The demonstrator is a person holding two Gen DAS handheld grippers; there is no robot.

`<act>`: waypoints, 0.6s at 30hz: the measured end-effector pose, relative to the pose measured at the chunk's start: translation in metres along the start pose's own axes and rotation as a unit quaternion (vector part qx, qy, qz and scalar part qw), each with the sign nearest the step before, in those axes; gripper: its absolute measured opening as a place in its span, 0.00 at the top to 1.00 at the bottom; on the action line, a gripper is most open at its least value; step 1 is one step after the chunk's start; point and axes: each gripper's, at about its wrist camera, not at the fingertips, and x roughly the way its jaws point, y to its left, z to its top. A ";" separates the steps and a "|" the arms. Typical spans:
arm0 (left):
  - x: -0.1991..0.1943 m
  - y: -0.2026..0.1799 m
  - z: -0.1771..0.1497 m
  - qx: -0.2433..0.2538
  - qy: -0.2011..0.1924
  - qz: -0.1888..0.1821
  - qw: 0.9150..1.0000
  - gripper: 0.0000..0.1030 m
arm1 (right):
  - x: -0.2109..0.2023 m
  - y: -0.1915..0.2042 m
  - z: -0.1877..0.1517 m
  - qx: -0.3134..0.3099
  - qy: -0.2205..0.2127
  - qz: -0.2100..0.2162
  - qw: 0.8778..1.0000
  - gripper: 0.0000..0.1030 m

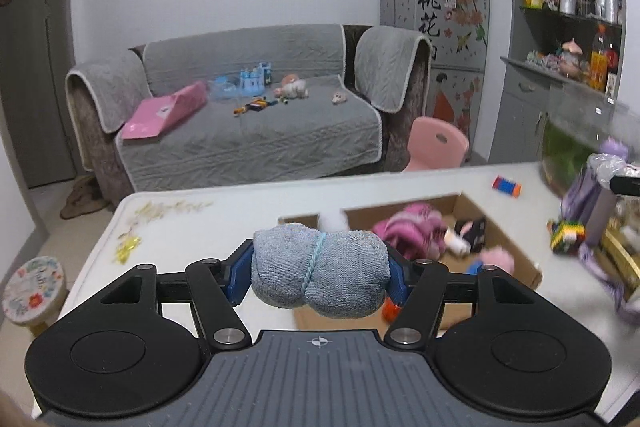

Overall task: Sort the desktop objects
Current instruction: 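Carry the grey sock and bubble-wrap bundle over the box and release them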

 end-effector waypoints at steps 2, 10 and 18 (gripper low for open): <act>0.014 -0.003 0.013 -0.001 0.004 -0.006 1.000 0.33 | 0.012 0.000 0.011 -0.001 -0.001 0.005 1.000 0.46; 0.078 -0.014 0.051 0.009 0.025 -0.010 1.000 0.33 | 0.069 0.002 0.037 -0.005 0.025 0.011 1.000 0.46; 0.152 -0.013 0.042 0.005 0.080 -0.018 0.997 0.33 | 0.132 -0.014 0.024 0.002 0.089 -0.010 0.996 0.46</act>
